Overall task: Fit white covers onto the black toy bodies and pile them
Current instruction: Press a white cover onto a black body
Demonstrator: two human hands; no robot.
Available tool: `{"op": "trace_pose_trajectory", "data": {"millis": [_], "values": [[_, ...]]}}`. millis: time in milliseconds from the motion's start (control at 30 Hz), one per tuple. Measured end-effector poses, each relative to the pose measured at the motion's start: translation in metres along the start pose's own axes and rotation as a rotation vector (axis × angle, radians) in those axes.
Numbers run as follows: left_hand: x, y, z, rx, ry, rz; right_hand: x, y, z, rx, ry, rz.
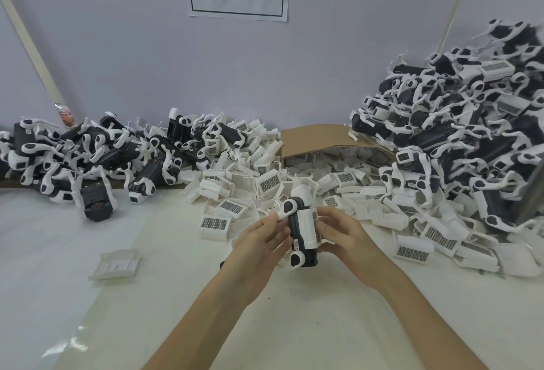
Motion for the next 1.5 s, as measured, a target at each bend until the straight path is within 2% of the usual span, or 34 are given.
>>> {"op": "trace_pose_trajectory", "data": {"millis": [267, 467, 633, 800, 1000, 1167, 1367, 1500], "values": [[0.001, 0.000, 0.000, -0.041, -0.006, -0.034, 0.004, 0.001, -0.006, 0.021, -0.128, -0.042], [0.002, 0.000, 0.001, -0.111, 0.058, -0.066, 0.007, -0.001, -0.012, 0.044, -0.198, -0.054], [0.004, 0.002, 0.001, -0.338, 0.157, -0.177, 0.005, 0.001, -0.016, 0.079, -0.092, -0.012], [0.005, -0.005, -0.007, -0.543, 0.051, -0.212, 0.006, -0.004, -0.016, 0.112, -0.042, 0.038], [0.004, -0.007, -0.004, -0.587, 0.068, -0.275, 0.005, -0.002, -0.017, 0.139, -0.060, 0.045], [0.003, -0.007, -0.006, -0.589, 0.022, -0.328, 0.005, -0.001, -0.015, 0.101, -0.096, 0.029], [0.006, -0.005, -0.008, -0.627, 0.075, -0.406, 0.004, 0.000, -0.020, 0.157, -0.050, 0.061], [0.009, -0.006, -0.013, -0.609, 0.067, -0.414, 0.006, -0.002, -0.020, 0.134, -0.076, 0.036]]}}
Point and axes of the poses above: each hand's wrist, its own x-axis away from the middle knuckle, its own z-axis out of the back of the hand, y = z × x, the point moved 4 cm from there along -x, towards the middle knuckle, and after that the axes turned 1 degree about -x, right-handed, at the moved point
